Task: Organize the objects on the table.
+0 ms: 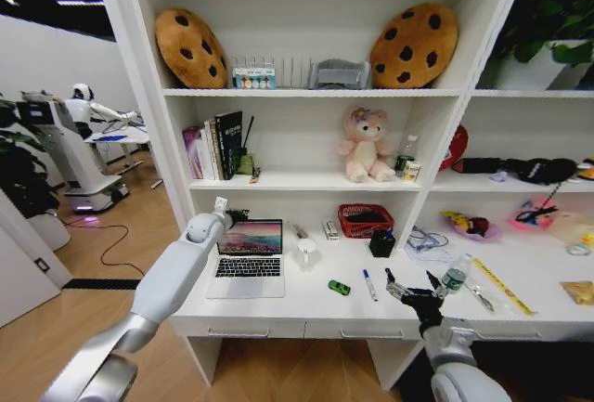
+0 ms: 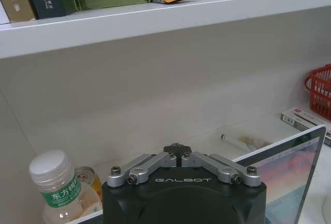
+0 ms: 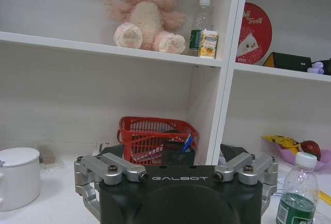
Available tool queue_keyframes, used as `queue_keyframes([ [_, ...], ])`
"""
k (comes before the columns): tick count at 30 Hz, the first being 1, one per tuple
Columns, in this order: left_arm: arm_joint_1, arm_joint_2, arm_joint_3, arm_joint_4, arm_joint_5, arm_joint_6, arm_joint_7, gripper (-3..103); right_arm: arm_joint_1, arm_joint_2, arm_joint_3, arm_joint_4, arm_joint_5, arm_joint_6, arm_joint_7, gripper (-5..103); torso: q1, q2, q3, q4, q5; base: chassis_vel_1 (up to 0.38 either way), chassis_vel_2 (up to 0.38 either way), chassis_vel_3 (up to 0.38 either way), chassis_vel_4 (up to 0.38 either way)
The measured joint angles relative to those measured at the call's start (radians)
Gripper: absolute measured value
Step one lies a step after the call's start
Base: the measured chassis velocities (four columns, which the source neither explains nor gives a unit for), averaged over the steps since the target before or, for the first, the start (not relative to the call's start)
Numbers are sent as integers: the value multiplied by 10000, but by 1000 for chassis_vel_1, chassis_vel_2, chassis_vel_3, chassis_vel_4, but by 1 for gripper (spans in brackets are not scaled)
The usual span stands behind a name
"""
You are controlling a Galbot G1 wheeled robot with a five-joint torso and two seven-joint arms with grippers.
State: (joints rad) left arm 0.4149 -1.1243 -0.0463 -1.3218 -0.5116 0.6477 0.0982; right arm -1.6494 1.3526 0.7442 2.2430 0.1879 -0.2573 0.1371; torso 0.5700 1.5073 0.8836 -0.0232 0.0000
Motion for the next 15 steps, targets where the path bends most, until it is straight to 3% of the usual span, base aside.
queue_keyframes([
  [15,514,286,-82,-865,215,165,171,0,293,-218,-47,-116,23,-2,-3,100,0,0,-1,0,1,0,0,0,0],
])
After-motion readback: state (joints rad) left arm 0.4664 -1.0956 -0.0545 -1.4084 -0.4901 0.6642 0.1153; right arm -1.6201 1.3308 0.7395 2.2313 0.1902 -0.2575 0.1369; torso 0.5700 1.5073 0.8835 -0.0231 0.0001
